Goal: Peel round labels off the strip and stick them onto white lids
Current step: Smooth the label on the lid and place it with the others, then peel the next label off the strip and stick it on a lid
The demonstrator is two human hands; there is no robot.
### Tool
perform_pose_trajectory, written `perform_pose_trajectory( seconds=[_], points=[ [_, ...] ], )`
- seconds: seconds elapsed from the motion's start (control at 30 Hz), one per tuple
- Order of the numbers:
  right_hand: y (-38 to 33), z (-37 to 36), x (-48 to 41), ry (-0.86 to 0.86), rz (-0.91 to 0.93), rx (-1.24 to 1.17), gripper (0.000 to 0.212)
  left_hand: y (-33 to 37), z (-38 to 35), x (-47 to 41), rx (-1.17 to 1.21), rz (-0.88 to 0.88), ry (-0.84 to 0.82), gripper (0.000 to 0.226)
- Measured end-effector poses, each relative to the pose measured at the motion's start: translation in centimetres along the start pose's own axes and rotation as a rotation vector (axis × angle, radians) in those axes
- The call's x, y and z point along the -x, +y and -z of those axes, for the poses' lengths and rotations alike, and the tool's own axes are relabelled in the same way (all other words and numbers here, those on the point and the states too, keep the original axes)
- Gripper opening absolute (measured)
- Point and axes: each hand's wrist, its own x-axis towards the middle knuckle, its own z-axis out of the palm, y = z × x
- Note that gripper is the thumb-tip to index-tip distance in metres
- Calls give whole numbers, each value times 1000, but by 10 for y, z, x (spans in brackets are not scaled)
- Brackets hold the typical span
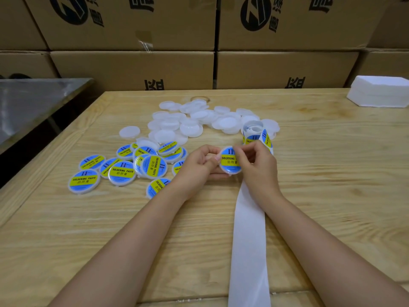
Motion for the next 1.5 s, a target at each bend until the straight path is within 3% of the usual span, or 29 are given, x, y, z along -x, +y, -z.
perform_pose_trajectory(
  seconds=[0.47, 0.6, 0.7, 0.93, 1.1, 1.23, 1.4, 1.5],
  points=[
    [-8, -2, 7, -161, 91, 52, 33, 4, 8, 2, 120, -53, 75, 9],
    [-9, 2, 8, -127, 229, 65, 18, 5, 11, -1, 66, -48, 130, 15],
    [-7, 3, 6, -98, 232, 44, 5, 3, 10, -2, 25, -57, 144, 15],
    [-1, 3, 3, -96, 151, 40, 11, -2, 9, -2, -141, -105, 159, 13],
    [-4, 2, 4, -105, 129, 5, 10, -11, 4, 0, -626, -398, 346, 22],
    [-6, 1, 6, -45, 204, 42, 18, -4, 6, 1, -782, -614, 512, 29],
    [-2, 5, -1, 148, 124, 18, 18, 10, 29, -4, -752, -495, 917, 30],
    [2, 9, -6, 237, 16, -22, 18, 14, 50, -5, -876, -417, 1054, 31]
  ],
)
